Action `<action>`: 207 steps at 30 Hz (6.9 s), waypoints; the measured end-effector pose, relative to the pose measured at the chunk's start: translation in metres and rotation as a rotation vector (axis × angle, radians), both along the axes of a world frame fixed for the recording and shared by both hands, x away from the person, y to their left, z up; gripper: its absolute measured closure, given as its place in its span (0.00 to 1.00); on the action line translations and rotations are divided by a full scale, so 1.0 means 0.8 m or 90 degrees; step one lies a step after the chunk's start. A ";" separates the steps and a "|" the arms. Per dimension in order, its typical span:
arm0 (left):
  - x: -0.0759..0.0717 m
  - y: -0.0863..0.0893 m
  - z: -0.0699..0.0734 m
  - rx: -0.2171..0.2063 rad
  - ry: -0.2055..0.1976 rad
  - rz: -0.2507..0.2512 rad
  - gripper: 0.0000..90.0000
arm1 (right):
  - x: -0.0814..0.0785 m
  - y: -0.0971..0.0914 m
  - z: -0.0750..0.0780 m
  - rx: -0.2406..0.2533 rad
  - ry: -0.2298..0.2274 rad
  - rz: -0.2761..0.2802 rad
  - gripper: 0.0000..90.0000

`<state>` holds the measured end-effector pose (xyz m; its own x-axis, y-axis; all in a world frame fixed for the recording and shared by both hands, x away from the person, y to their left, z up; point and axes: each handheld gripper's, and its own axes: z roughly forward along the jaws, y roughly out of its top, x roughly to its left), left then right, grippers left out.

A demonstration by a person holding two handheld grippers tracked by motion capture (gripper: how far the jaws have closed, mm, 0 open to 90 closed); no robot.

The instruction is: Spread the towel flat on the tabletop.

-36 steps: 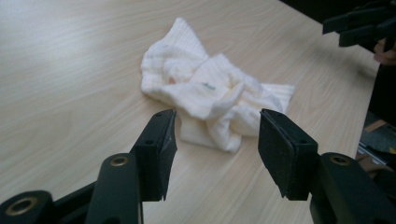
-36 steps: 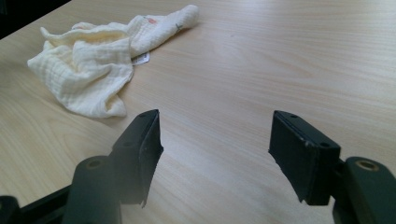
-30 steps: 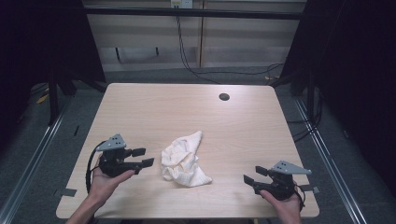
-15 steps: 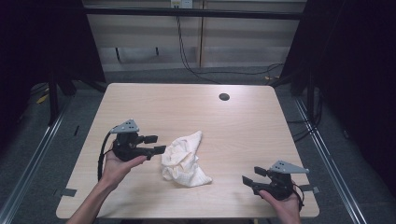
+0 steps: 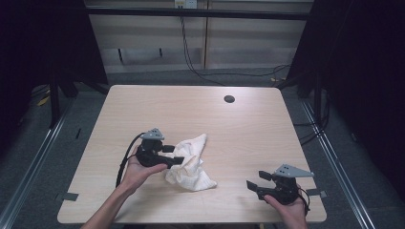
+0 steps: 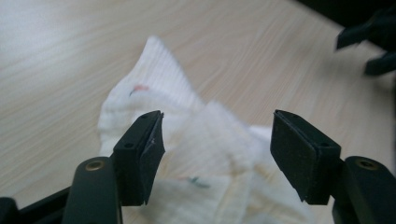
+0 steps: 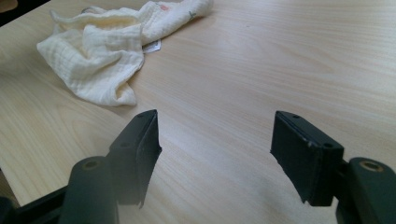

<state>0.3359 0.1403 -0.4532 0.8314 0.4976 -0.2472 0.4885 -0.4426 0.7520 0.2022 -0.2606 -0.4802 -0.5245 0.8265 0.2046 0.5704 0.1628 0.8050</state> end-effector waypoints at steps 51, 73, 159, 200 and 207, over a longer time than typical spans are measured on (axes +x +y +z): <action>-0.057 -0.066 -0.054 0.073 -0.001 -0.196 0.78 | 0.002 0.012 -0.005 -0.027 0.029 0.045 0.37; -0.079 -0.012 0.011 -0.016 -0.006 -0.161 0.36 | 0.073 0.050 0.028 -0.040 0.022 0.114 0.59; -0.084 0.039 0.002 -0.113 -0.033 -0.128 0.94 | 0.127 0.076 0.012 0.044 0.055 0.178 0.94; -0.033 0.091 0.107 -0.178 -0.136 -0.005 0.98 | 0.128 0.036 0.156 0.078 -0.090 0.141 0.94; -0.029 0.090 0.130 -0.178 -0.157 -0.006 0.98 | 0.127 0.032 0.194 0.072 -0.123 0.130 0.94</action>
<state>0.3124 0.2126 -0.3492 0.8873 0.4309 -0.1642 0.2741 -0.2066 0.9393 0.3035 -0.2352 -0.3249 -0.7153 0.6778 0.1702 0.3703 0.1611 0.9148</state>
